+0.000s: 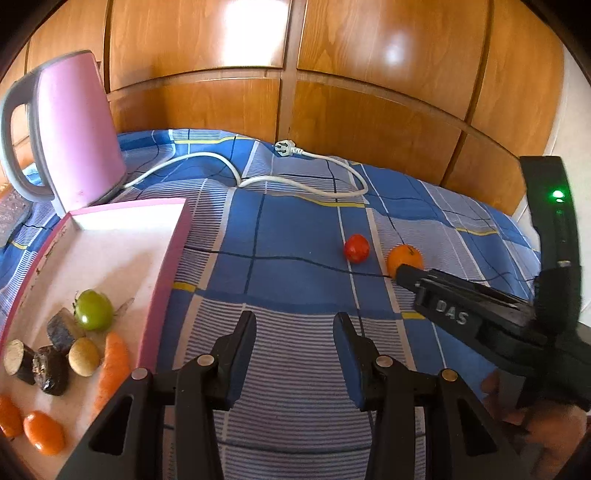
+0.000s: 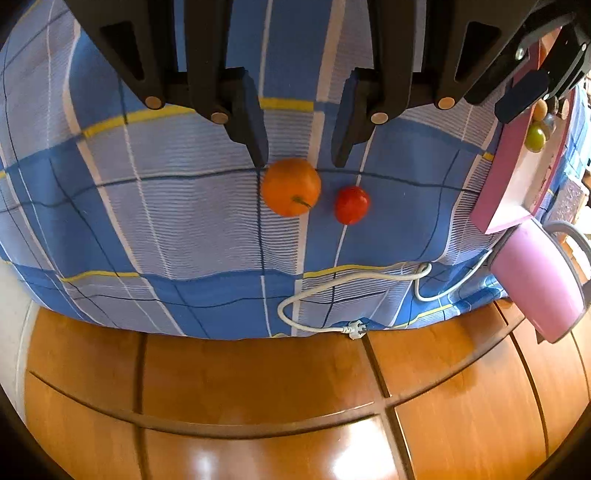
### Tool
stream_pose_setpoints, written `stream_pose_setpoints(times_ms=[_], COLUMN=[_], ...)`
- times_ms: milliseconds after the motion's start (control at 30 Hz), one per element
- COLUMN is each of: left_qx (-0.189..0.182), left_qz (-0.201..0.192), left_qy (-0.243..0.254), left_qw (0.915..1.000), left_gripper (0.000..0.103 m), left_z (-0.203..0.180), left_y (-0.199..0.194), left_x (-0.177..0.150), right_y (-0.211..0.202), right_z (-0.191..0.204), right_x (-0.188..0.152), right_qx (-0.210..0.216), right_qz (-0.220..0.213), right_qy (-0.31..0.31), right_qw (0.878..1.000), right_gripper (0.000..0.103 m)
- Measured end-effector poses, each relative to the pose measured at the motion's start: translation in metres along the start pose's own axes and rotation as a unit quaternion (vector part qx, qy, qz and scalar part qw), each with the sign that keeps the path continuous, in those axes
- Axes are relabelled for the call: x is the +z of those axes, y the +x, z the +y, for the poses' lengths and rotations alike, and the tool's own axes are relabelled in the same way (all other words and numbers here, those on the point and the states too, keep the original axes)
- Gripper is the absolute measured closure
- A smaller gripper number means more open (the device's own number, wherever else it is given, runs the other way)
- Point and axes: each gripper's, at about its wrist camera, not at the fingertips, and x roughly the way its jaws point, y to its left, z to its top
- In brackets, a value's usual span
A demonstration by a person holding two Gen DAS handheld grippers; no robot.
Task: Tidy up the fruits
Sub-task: 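Move both grippers back toward the red tomato and orange on the bedspread, then grasp the red tomato with left gripper while right grasps the orange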
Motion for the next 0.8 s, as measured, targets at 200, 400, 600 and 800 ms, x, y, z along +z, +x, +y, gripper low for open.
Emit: stream_pose_setpoints(times_ms=[200,400,600,800], left_qx=[-0.004,-0.016,-0.024,-0.035], left_qz=[-0.001,0.005,0.010,0.015], left_qy=[0.001,-0.001,-0.002,0.003], left_qw=[1.0000,0.9999,0.9997,0.9993], left_gripper=[0.059,0.059,0.059,0.059], left_z=[-0.005,-0.010,-0.014,-0.022], left_y=[0.009,0.020,0.032,0.044], left_x=[0.008,0.015,0.023,0.032], right_y=[0.015,0.017,0.013,0.003], right_z=[0.000,-0.002,-0.011,-0.025], right_x=[0.009,0.012,0.009,0.005], right_qx=[-0.013,-0.009,-0.002,-0.026], right_qz=[-0.001,-0.009,-0.008,-0.021], right_qy=[-0.001,-0.012,-0.009,-0.005], right_qw=[1.000,1.000,1.000,0.999], right_gripper=[0.067,0.067,0.069,0.069])
